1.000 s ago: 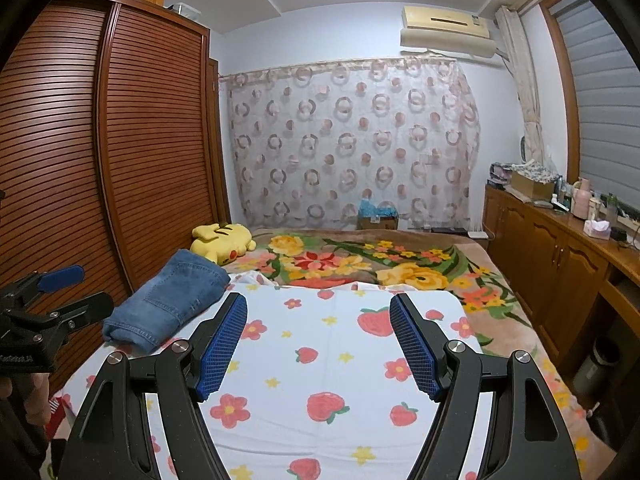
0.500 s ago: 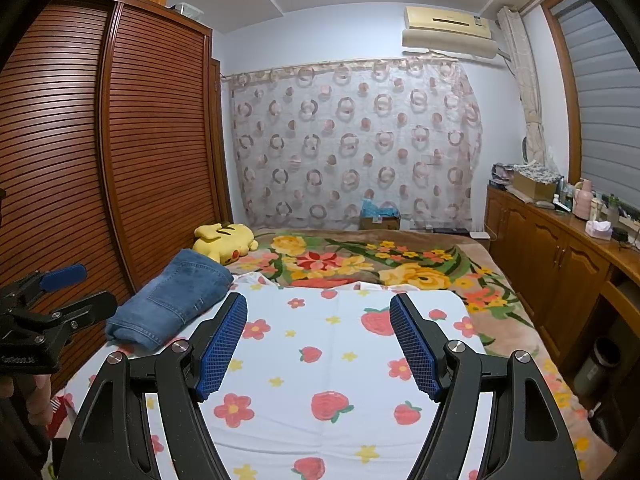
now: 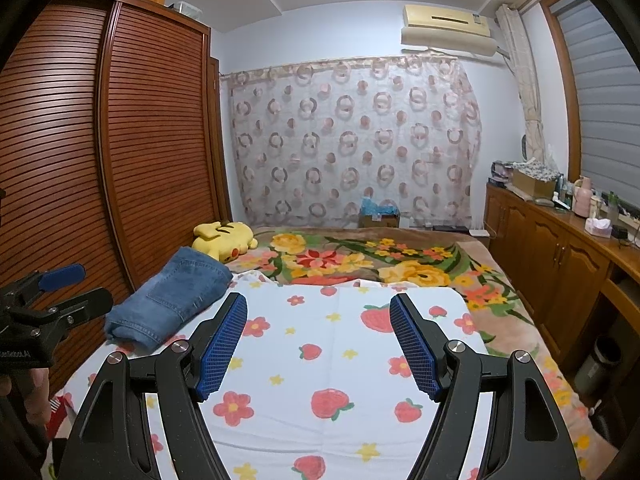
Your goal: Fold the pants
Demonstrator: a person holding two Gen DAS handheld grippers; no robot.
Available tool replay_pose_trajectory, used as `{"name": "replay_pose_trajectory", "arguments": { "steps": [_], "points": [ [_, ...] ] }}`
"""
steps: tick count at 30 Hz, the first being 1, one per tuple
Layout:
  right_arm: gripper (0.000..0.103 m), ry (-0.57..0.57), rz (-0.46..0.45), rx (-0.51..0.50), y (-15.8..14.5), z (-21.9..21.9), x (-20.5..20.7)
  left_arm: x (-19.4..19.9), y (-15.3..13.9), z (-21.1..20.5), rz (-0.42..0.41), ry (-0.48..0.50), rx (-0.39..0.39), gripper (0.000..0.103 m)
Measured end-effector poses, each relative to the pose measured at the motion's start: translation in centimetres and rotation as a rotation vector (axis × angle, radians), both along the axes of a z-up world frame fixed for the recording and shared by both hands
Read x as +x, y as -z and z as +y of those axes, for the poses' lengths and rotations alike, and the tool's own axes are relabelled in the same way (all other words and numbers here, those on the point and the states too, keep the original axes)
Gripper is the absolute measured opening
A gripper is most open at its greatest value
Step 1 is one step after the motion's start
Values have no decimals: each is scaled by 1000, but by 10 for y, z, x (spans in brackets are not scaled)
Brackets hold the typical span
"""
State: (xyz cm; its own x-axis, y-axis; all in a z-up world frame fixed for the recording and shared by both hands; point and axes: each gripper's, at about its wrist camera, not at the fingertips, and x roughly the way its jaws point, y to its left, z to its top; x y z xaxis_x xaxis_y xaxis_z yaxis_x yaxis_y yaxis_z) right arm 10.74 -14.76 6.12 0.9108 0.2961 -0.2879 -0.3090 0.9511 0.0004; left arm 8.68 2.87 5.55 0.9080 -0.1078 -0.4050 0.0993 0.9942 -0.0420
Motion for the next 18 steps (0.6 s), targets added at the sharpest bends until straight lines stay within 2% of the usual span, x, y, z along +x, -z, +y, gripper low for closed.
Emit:
{"name": "replay_pose_trajectory", "arguments": {
  "steps": [18],
  "points": [
    [76,11,4,3,1,5,-1,0,-2,2,1,1,-2,103]
  ]
}}
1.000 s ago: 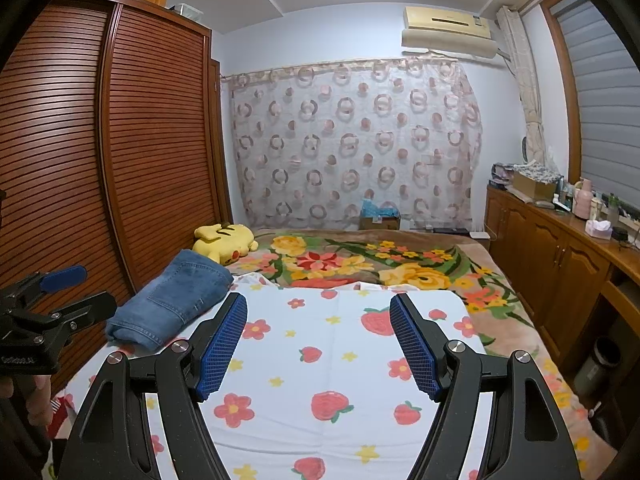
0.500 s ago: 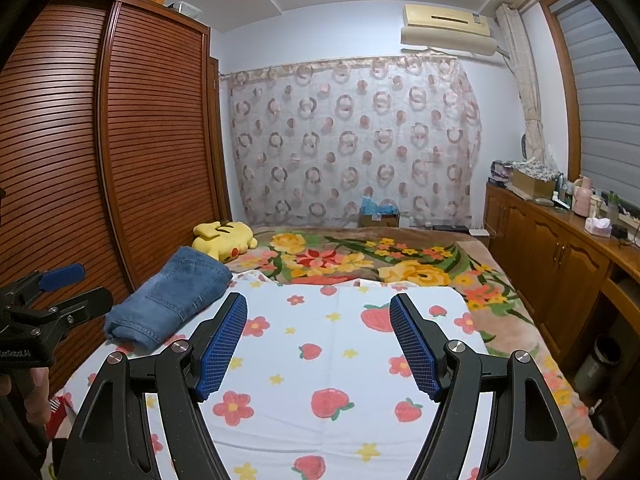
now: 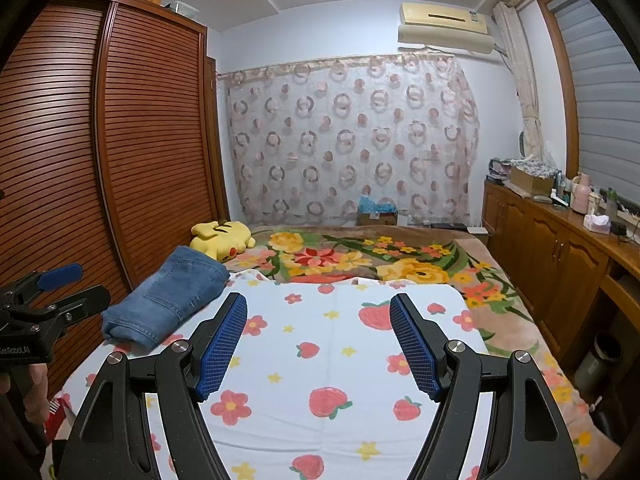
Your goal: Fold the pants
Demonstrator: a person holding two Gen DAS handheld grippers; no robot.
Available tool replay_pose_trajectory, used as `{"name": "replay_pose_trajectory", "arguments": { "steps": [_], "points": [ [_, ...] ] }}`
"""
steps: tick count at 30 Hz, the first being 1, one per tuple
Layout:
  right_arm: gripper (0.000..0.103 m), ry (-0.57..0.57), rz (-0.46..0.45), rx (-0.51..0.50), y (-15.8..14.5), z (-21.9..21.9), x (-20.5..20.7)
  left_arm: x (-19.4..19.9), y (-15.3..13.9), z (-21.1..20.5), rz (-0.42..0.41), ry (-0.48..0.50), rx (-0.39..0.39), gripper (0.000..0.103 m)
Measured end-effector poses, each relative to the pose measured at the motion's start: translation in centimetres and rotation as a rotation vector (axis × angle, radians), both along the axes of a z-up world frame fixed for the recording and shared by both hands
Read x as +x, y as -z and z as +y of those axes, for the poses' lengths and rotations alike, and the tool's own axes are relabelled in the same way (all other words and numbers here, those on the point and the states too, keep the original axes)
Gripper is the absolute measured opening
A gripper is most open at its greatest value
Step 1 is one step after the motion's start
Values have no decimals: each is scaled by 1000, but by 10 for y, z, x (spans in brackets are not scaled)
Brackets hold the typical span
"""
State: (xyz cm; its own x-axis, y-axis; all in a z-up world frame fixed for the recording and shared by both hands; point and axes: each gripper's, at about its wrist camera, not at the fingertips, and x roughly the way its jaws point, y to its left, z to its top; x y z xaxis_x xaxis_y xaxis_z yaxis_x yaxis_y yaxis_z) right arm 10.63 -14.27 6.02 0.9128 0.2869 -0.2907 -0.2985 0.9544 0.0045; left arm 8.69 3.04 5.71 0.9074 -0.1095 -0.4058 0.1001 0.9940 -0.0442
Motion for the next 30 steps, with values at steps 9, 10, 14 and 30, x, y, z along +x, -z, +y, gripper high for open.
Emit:
{"name": "replay_pose_trajectory", "arguments": {
  "steps": [9,10,14,30],
  "points": [
    [76,7,-3,2,0,6,0,-1,0,2,-1,-4,-2,103],
    [76,6,-2,1,0,6,0,-2,1,2,-2,-5,-1,103],
    [76,7,-1,2,1,7,-1,-1,1,2,-1,-3,-3,103],
    [76,7,-1,2,1,9,-1,-3,0,1,1,-5,-4,103]
  ]
}}
